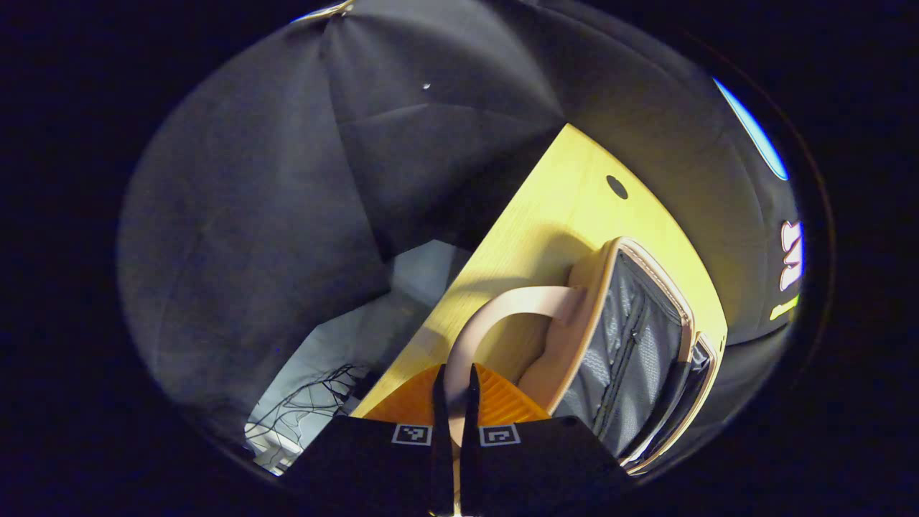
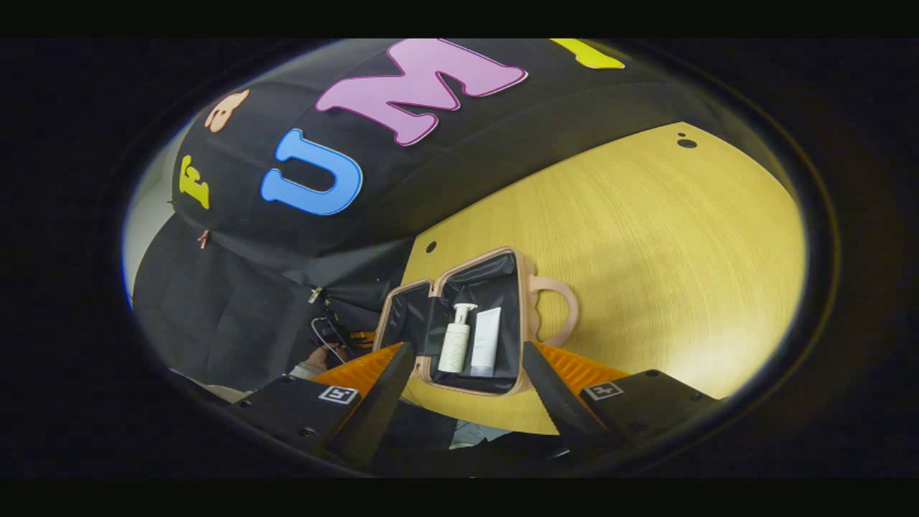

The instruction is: First open the suitcase, pack the skin care products into it, and then close the suitcase.

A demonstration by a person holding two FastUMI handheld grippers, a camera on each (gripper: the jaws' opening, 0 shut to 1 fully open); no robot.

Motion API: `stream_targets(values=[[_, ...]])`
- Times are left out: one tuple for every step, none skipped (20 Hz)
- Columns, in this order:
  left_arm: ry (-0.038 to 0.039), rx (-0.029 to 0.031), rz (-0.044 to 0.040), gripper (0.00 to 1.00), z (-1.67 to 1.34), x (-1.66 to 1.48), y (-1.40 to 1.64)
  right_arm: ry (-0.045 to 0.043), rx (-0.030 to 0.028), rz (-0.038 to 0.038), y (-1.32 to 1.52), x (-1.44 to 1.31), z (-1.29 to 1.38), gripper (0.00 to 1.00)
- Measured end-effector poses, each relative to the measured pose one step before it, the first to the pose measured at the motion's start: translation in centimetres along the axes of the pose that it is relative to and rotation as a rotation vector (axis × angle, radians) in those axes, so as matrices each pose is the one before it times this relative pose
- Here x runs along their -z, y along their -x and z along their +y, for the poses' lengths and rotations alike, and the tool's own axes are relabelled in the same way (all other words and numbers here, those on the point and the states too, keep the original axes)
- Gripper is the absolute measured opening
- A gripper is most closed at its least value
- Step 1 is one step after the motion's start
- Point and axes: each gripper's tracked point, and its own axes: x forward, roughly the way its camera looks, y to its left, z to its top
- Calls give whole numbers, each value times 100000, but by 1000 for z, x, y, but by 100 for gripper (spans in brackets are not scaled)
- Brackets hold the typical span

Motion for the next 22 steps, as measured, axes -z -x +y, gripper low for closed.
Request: stream_targets(values=[[-3460,1131,-575,9,-678,-107,742,190,274,-52,9,-94,-259,97],[-3180,1537,-1513,8,-652,-258,1104,89,221,297,-113,-57,-176,97],[-2673,1594,-1056,7,-742,-339,1040,128,-527,317,-160,-180,3,97],[-2782,1001,-2341,6,-954,-765,1592,125,-1441,156,-25,-101,261,97],[-2293,1380,-2285,6,-1139,-882,1987,67,-1462,55,-231,-160,241,97],[-1543,1379,-3053,6,-1493,-1042,1842,-195,-1489,240,-195,-104,149,97],[-1251,2242,-2587,6,-1479,-863,1951,-67,-1658,109,-199,-200,147,97],[-796,1749,-3428,6,-1676,-943,1823,77,-1300,521,-83,-52,60,97],[-662,2695,-1845,6,-1559,-572,1657,327,-1271,486,-27,-107,-33,97],[-1065,2233,-2349,6,-2199,-498,1650,485,-886,127,143,-268,-41,97],[-2484,1759,-1684,6,-2158,-451,1373,879,-980,-323,288,-470,14,97],[-3207,1204,-1772,6,-2223,-368,876,1491,-621,-622,474,-464,-136,97],[-3602,1383,-1283,6,-2363,-44,699,1931,-68,-689,509,-562,-317,97],[-3876,947,-1441,6,-2237,-134,540,1515,194,-697,662,-542,-382,97],[-3420,1263,-627,6,-2484,-51,539,574,-236,-805,718,-612,-368,97],[-2639,747,-727,6,-2348,-20,392,-174,-705,-982,791,-549,-213,97],[-1515,1212,-879,6,-2013,-237,343,-464,-375,-762,747,-544,-386,97],[-580,1905,-322,6,-2280,-136,91,-334,-21,-865,880,-482,-523,97],[-435,2908,-332,6,-2595,82,-181,-46,126,-941,704,-544,-565,97],[-176,3273,88,6,-2661,125,-363,348,378,-400,773,-342,-680,97],[-1299,3079,807,6,-2340,692,-640,844,1108,-206,679,-331,-802,97],[-467,1906,787,6,-2040,755,-982,794,1148,-173,653,-205,-891,96]])
